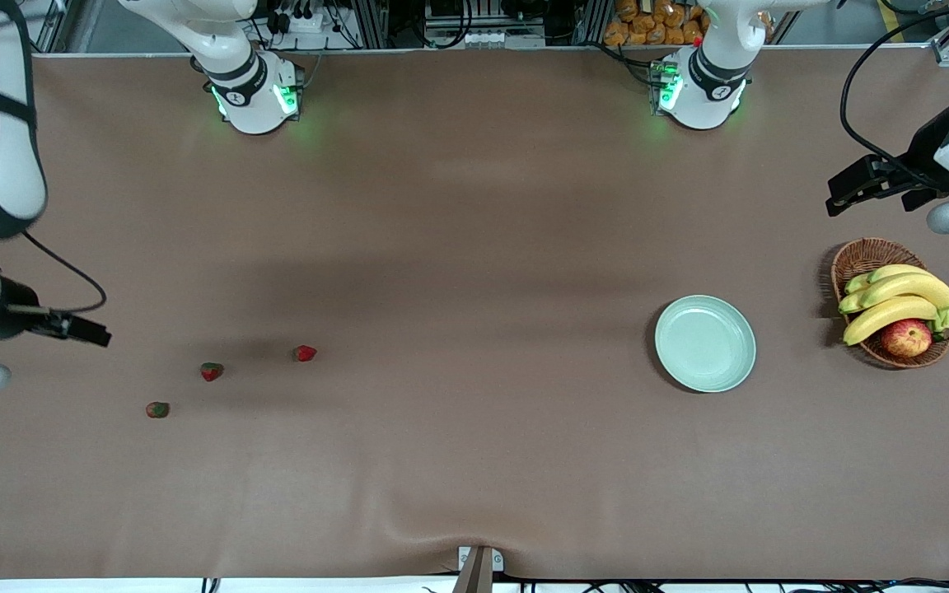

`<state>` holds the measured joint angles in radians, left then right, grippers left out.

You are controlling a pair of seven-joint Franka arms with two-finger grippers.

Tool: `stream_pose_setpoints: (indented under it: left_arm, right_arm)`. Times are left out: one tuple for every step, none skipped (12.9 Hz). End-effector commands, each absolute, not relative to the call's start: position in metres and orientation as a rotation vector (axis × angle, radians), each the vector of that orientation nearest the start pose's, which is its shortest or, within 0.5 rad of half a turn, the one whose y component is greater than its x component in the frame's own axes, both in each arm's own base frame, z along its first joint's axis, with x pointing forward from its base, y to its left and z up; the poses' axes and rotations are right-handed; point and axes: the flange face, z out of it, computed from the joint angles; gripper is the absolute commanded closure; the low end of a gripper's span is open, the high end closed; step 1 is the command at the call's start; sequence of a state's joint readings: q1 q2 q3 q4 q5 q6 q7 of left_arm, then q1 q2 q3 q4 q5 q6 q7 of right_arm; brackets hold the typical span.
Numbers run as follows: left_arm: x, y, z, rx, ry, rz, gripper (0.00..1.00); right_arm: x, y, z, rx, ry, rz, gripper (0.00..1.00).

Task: Collect all strawberries into plate
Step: 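Move the right gripper down toward the nearest strawberry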

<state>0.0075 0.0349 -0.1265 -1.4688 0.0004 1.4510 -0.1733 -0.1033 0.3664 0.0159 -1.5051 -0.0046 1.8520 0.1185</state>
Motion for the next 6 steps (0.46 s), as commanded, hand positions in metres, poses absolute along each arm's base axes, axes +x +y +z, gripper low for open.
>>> stream_pose_setpoints:
  left_arm:
    - [0.545,-0.064,0.646,-3.118,-0.084,0.092,0.0]
    - [0.546,-0.064,0.644,-3.118,-0.086,0.096,0.0]
    - [0.547,-0.064,0.644,-3.119,-0.084,0.092,0.0]
    - [0.548,-0.064,0.643,-3.119,-0.086,0.092,0.0]
    - [0.547,-0.064,0.642,-3.119,-0.084,0.094,0.0]
    - [0.547,-0.064,0.642,-3.118,-0.086,0.094,0.0]
  right_arm:
    - [0.68,-0.075,0.423,-3.124,0.256,0.009,0.0]
    - [0.686,-0.089,0.407,-3.123,0.258,-0.013,0.0]
    - [0.691,-0.095,0.39,-3.123,0.236,-0.03,0.0]
    - [0.696,-0.097,0.373,-3.124,0.217,-0.035,0.0]
    - [0.699,-0.099,0.355,-3.123,0.22,-0.035,0.0]
    - [0.703,-0.103,0.339,-3.123,0.225,-0.05,0.0]
